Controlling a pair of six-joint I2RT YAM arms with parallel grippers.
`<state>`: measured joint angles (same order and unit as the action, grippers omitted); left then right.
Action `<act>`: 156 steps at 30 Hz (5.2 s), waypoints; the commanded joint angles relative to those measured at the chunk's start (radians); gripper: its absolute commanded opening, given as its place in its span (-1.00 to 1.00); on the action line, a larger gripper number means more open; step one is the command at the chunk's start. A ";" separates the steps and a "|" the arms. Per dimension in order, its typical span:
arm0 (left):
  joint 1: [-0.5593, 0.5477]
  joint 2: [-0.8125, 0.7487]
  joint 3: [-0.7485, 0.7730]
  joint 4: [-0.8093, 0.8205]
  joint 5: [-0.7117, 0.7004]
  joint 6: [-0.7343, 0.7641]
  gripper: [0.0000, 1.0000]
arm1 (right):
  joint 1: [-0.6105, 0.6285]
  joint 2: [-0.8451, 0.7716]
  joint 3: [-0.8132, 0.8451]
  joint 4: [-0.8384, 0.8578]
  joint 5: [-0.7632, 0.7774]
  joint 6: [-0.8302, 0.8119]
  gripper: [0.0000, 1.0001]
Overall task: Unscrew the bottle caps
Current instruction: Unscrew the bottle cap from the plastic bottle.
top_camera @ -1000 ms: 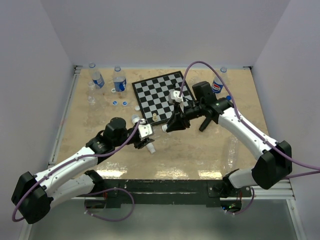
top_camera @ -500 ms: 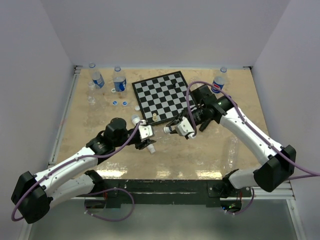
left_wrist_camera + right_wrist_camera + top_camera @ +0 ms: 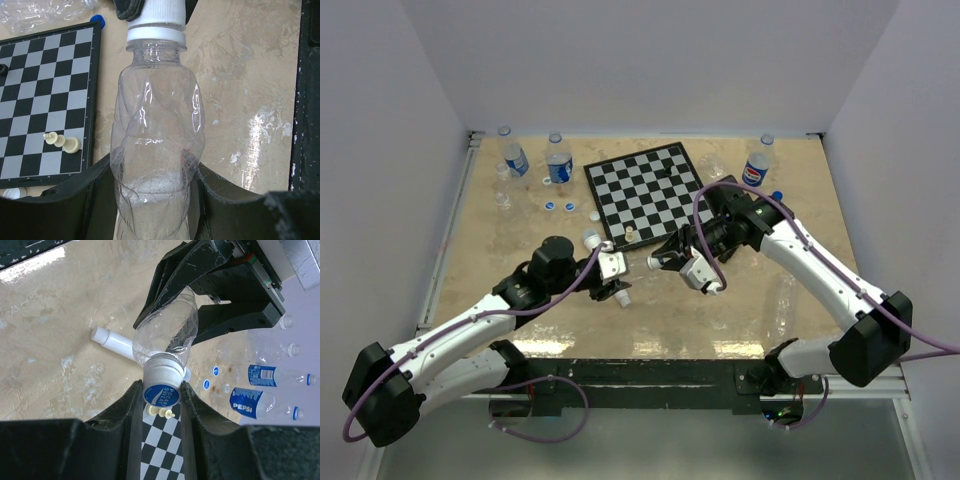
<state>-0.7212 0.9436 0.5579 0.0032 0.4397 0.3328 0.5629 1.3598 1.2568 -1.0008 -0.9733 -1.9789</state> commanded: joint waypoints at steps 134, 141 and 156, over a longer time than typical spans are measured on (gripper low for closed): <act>-0.009 -0.009 0.023 0.043 -0.016 -0.012 -0.91 | -0.032 -0.016 -0.014 0.329 -0.022 1.468 0.33; -0.009 -0.009 0.023 0.043 -0.016 -0.012 -0.91 | -0.029 -0.002 -0.002 0.323 -0.038 1.463 0.17; -0.009 -0.006 0.025 0.043 -0.018 -0.014 -0.91 | -0.015 0.024 0.024 0.307 -0.054 1.453 -0.18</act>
<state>-0.7315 0.9436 0.5579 0.0093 0.4171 0.3252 0.5415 1.3876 1.2362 -0.6910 -0.9939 -0.5316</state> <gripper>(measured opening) 0.518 0.468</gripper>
